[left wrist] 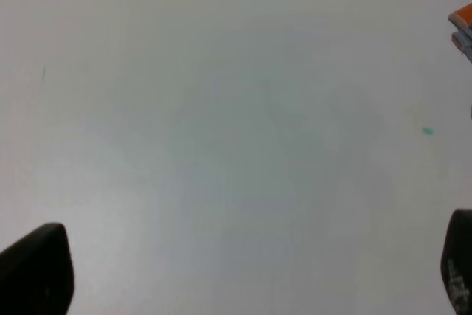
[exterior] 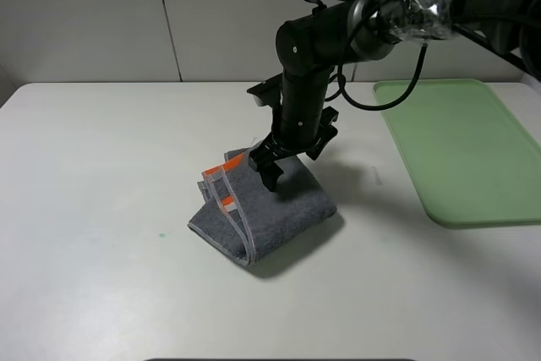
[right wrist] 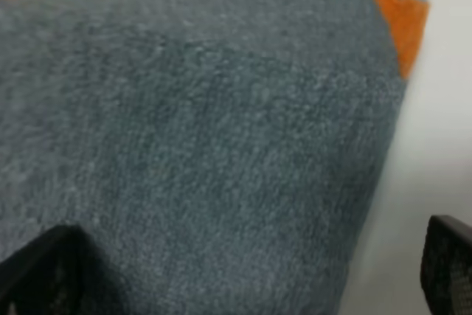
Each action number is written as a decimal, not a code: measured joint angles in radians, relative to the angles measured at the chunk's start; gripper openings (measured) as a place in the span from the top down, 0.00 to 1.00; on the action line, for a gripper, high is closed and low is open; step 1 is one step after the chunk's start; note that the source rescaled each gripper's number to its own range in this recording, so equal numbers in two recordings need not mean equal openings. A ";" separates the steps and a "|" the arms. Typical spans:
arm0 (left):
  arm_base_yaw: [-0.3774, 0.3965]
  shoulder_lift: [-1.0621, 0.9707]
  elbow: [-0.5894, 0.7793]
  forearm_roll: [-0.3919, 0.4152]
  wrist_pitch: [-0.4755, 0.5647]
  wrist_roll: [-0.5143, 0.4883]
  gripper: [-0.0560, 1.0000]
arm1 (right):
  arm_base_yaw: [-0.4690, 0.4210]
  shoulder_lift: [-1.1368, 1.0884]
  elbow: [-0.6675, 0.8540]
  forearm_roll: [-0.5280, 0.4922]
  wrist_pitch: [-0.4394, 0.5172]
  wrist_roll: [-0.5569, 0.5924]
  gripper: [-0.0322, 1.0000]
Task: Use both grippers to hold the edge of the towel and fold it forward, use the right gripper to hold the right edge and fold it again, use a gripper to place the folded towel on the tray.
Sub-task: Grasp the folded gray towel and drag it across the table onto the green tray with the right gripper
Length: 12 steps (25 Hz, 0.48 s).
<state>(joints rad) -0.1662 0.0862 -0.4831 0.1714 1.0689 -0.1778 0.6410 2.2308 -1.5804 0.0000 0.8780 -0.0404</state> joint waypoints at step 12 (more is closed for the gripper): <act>0.000 0.000 0.000 0.000 0.000 0.000 0.00 | 0.000 0.034 0.000 0.009 -0.011 0.000 0.07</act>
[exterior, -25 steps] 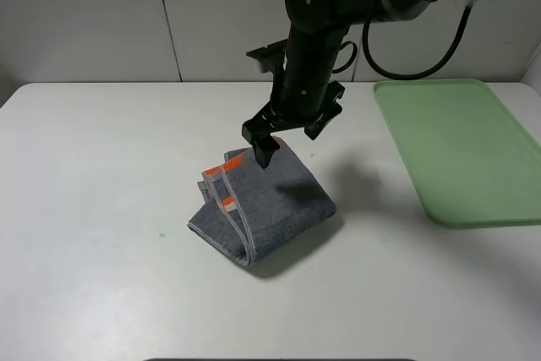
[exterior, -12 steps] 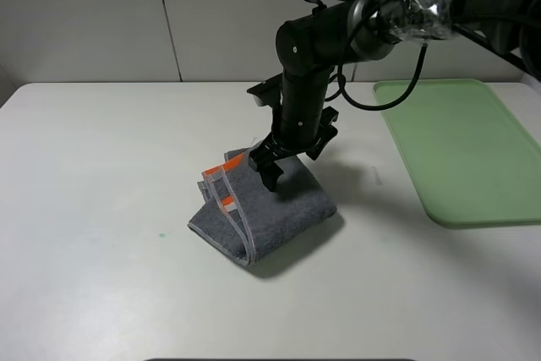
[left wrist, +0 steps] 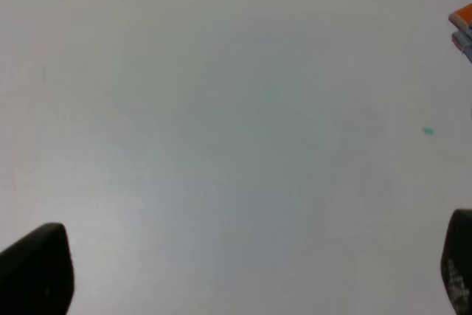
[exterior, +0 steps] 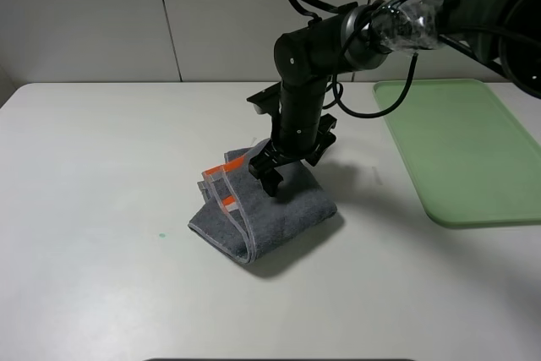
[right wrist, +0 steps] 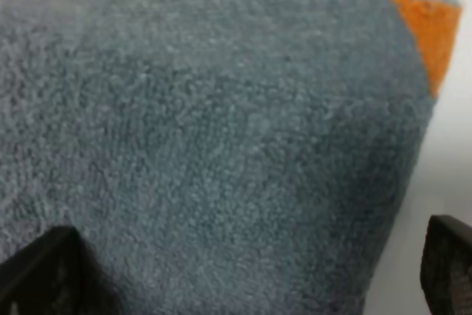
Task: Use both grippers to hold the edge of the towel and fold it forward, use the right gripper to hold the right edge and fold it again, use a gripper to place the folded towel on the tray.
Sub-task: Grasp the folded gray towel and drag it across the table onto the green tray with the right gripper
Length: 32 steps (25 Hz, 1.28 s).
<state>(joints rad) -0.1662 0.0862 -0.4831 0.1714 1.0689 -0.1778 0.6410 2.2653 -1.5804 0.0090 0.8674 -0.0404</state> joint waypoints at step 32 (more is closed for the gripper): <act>0.000 0.000 0.000 0.001 0.001 0.000 0.00 | -0.073 -0.023 -0.242 -0.048 0.280 -0.015 0.86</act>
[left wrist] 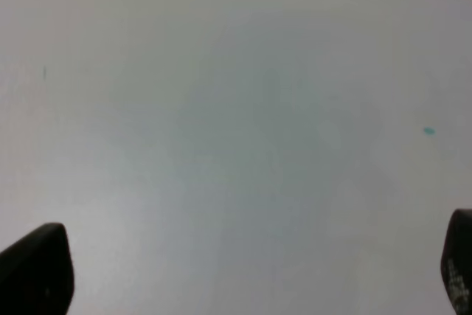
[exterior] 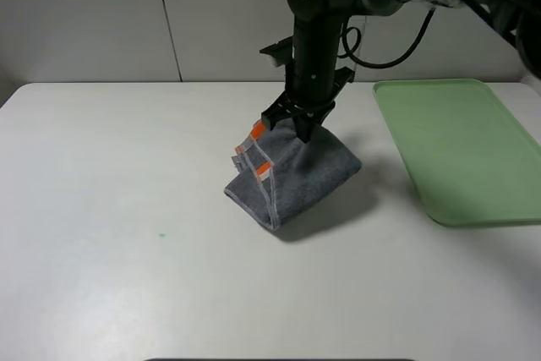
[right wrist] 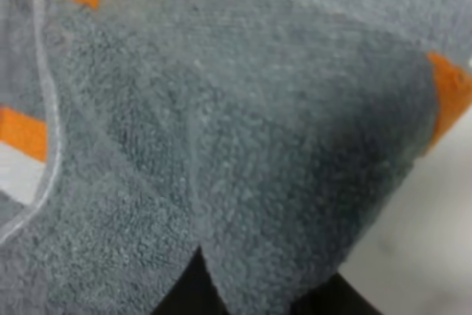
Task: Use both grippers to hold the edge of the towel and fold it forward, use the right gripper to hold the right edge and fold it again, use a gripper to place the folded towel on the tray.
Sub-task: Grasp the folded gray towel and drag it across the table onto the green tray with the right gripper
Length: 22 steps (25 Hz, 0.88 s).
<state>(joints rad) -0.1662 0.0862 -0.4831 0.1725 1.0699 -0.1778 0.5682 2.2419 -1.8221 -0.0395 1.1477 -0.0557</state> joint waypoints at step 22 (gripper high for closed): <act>0.000 0.000 0.000 0.001 0.000 0.000 0.00 | -0.493 -0.024 -0.003 -0.003 -0.001 -0.091 0.86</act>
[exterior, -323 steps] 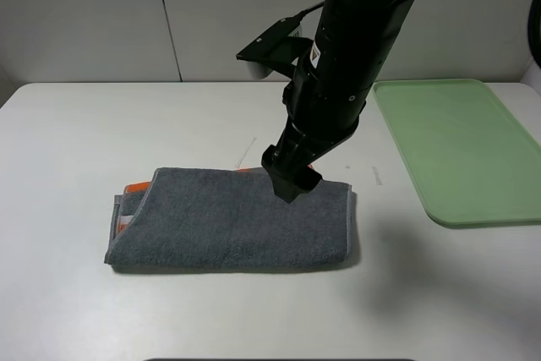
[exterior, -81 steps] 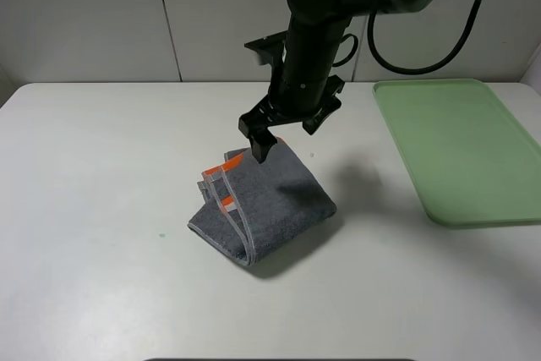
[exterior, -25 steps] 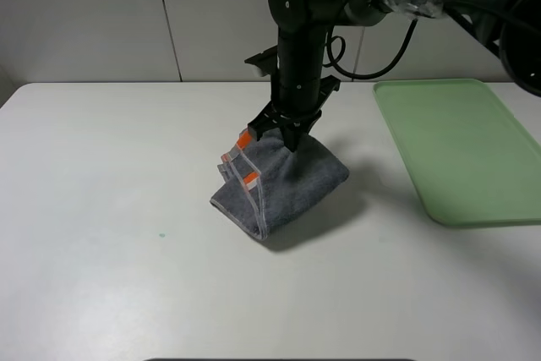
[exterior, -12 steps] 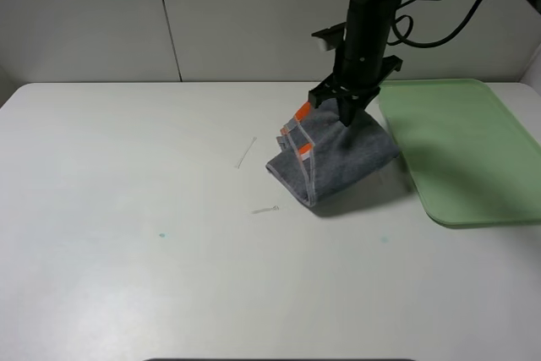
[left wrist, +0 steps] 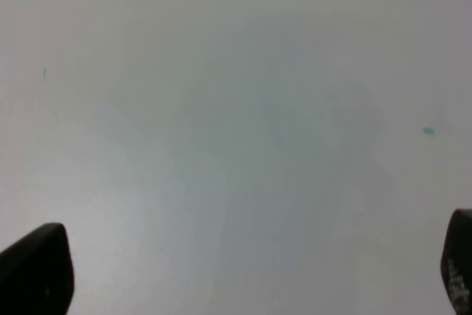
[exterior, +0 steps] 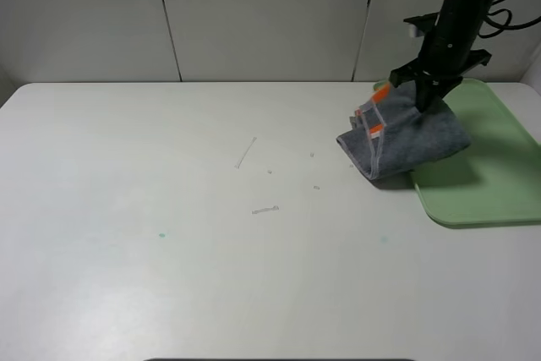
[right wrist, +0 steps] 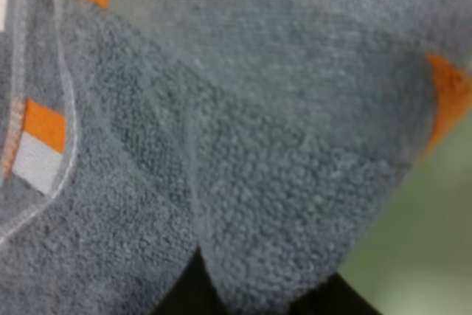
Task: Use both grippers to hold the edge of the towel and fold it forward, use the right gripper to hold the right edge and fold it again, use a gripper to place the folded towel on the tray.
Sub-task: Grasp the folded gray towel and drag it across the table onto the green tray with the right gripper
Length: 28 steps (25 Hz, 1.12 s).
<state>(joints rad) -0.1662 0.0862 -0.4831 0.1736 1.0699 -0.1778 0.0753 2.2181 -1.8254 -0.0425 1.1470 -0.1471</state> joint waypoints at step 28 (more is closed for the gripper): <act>0.000 0.000 0.000 0.000 0.000 0.000 0.00 | -0.226 0.000 0.000 0.016 -0.110 -0.019 0.19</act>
<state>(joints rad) -0.1662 0.0862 -0.4831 0.1736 1.0699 -0.1778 -0.1506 2.2181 -1.8254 -0.0266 1.0374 -0.1660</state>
